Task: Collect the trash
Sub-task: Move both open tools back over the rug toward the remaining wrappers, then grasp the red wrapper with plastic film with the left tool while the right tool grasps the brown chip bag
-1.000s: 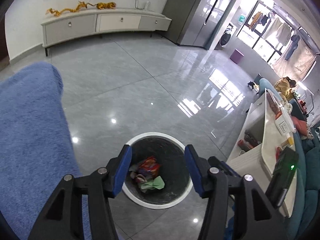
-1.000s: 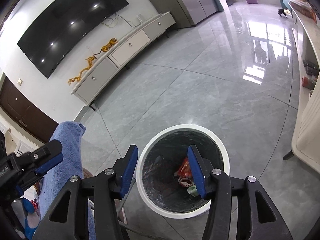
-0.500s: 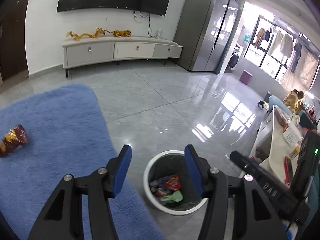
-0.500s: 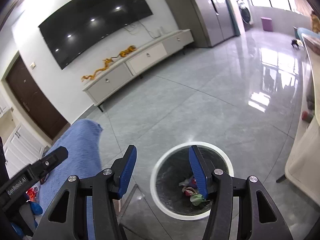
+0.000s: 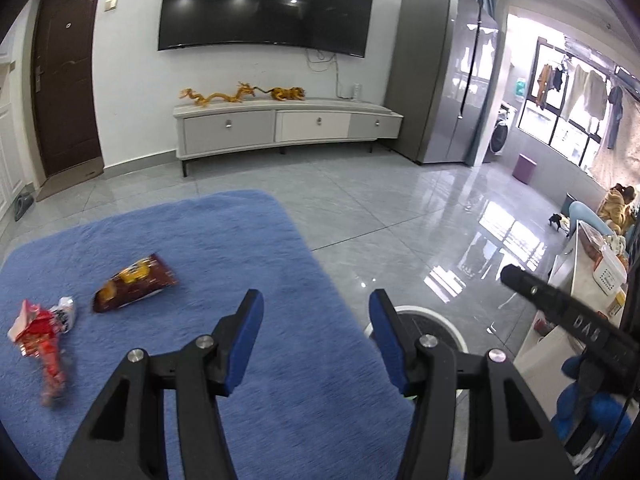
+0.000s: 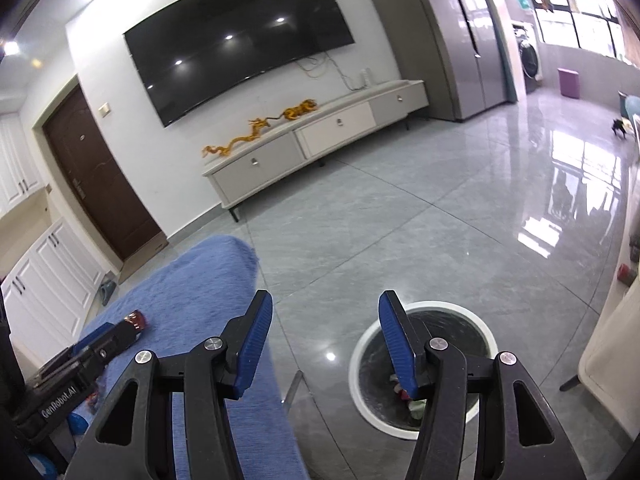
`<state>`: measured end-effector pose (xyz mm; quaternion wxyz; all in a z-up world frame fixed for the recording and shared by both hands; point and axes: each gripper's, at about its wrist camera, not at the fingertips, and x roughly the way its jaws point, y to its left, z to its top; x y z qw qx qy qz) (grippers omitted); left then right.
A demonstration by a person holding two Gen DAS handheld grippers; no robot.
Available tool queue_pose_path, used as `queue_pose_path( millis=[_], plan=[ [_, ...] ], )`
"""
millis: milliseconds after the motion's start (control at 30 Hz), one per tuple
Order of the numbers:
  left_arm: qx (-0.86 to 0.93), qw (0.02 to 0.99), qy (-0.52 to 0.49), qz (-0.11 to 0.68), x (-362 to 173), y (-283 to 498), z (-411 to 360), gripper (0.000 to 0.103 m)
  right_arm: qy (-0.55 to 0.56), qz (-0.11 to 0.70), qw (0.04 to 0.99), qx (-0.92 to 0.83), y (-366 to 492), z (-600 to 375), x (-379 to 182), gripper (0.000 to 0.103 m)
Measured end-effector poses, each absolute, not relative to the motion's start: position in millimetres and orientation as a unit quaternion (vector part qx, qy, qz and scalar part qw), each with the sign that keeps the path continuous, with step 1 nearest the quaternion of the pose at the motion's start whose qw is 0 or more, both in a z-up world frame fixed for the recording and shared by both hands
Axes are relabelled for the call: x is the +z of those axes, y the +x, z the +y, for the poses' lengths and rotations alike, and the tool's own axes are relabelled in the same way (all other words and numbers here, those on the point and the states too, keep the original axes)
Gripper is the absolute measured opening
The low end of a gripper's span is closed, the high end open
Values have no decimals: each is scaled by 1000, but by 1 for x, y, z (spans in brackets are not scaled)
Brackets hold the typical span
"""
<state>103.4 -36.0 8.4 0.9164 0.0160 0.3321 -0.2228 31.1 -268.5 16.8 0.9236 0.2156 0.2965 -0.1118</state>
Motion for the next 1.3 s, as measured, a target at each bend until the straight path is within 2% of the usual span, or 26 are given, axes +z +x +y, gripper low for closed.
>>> queue_pose_path(
  millis=[300, 533, 600, 833, 900, 1300],
  plan=[
    [-149, 939, 11, 309, 8, 97, 32, 53, 185, 307, 931, -65, 49, -212, 29, 55],
    [-94, 943, -26, 317, -7, 102, 101, 53, 151, 331, 931, -24, 65, -160, 26, 56],
    [-80, 943, -38, 321, -12, 103, 122, 53, 146, 336, 930, -11, 69, -148, 25, 59],
    [-40, 928, -91, 359, -39, 121, 188, 53, 132, 360, 922, 49, 95, -97, 19, 60],
    [-39, 924, -100, 366, -45, 126, 196, 53, 130, 368, 918, 69, 104, -80, 15, 71],
    [-80, 901, -118, 409, -85, 145, 200, 53, 158, 408, 887, 148, 173, -14, -16, 71]
  ],
)
